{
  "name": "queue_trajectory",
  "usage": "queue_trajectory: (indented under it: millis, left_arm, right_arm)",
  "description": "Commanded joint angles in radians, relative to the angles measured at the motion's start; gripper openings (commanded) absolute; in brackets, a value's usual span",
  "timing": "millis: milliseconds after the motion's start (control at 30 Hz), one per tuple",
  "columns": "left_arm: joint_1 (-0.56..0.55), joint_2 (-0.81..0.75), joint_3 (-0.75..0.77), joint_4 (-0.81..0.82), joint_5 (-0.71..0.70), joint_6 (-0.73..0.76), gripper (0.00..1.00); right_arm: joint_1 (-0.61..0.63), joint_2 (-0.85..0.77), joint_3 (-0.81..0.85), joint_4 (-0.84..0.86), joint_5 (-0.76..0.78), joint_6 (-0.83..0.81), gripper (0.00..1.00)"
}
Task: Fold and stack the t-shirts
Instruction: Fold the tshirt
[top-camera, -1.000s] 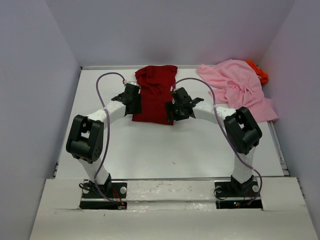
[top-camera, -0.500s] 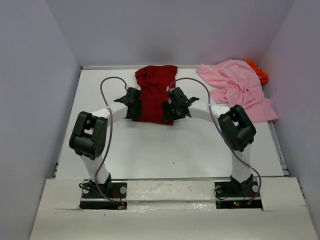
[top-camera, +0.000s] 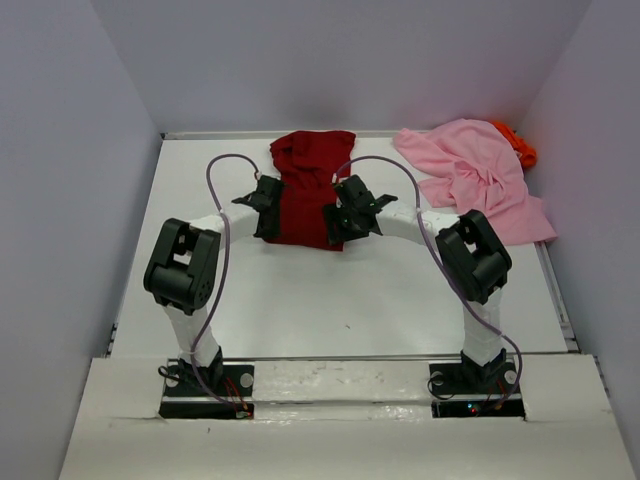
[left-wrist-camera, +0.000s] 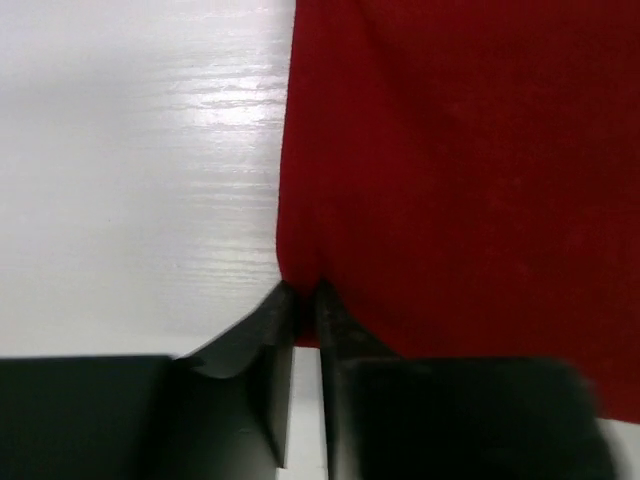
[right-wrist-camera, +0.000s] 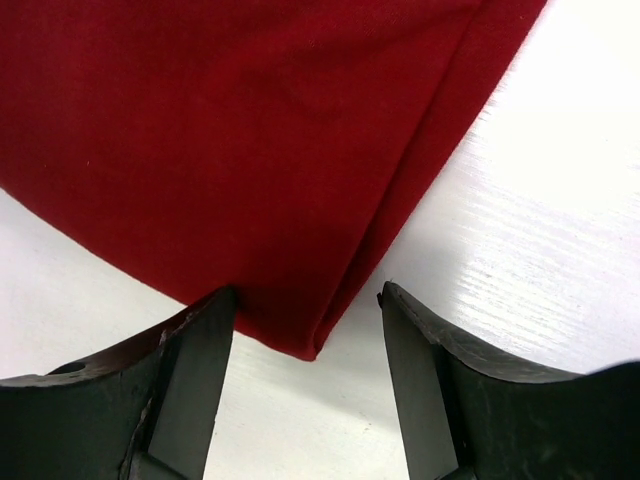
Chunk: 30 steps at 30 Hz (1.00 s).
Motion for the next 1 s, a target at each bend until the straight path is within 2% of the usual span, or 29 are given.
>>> queue_trajectory:
  millis: [0, 33, 100, 133, 167, 200, 233, 267, 433, 500, 533, 733, 867, 967]
  left_arm:
    - [0.008, 0.045, 0.012, -0.04, 0.011, 0.021, 0.08]
    - [0.008, 0.045, 0.012, -0.04, 0.011, 0.02, 0.0]
    - [0.009, 0.046, 0.012, -0.04, 0.002, 0.018, 0.0]
    - [0.009, 0.045, 0.009, -0.04, -0.006, 0.02, 0.0]
    - [0.009, 0.048, 0.007, -0.04, -0.003, 0.021, 0.0]
    - [0.009, 0.049, 0.009, -0.041, 0.006, 0.023, 0.0]
    - [0.008, 0.051, 0.009, -0.042, 0.009, 0.023, 0.0]
    - [0.008, 0.052, 0.009, -0.043, 0.012, 0.023, 0.0]
    - [0.008, 0.046, 0.004, -0.045, 0.005, 0.023, 0.0]
    - [0.009, 0.049, 0.006, -0.046, 0.005, 0.024, 0.0]
    - [0.008, 0.049, 0.007, -0.048, 0.005, 0.024, 0.0]
    - [0.006, 0.051, 0.001, -0.055, 0.006, 0.02, 0.0]
    - [-0.02, 0.052, -0.005, -0.084, 0.02, 0.009, 0.0]
    - [-0.081, 0.049, -0.008, -0.121, -0.01, -0.02, 0.0]
  right_arm:
    - [0.01, -0.006, 0.015, 0.035, -0.002, 0.004, 0.61]
    - [0.01, -0.008, 0.013, 0.038, -0.002, 0.004, 0.61]
    - [0.01, -0.009, 0.008, 0.038, 0.001, 0.004, 0.52]
    - [0.01, -0.009, 0.007, 0.038, 0.003, 0.004, 0.42]
    - [0.01, -0.008, 0.005, 0.038, 0.004, 0.004, 0.36]
    - [0.01, -0.008, 0.005, 0.039, 0.004, 0.004, 0.21]
    - [0.01, -0.008, 0.005, 0.038, 0.004, 0.004, 0.13]
    - [0.01, -0.006, 0.004, 0.038, 0.007, 0.005, 0.02]
    - [0.01, -0.005, -0.004, 0.038, 0.021, 0.012, 0.0]
    - [0.01, -0.003, -0.004, 0.036, 0.009, 0.012, 0.03]
    - [0.01, -0.006, -0.01, 0.038, 0.009, 0.016, 0.0]
    - [0.01, -0.006, -0.036, 0.05, 0.026, 0.016, 0.0]
    - [0.01, -0.032, -0.094, 0.05, 0.061, 0.01, 0.0]
    - [0.01, -0.059, -0.151, 0.05, 0.081, 0.012, 0.0]
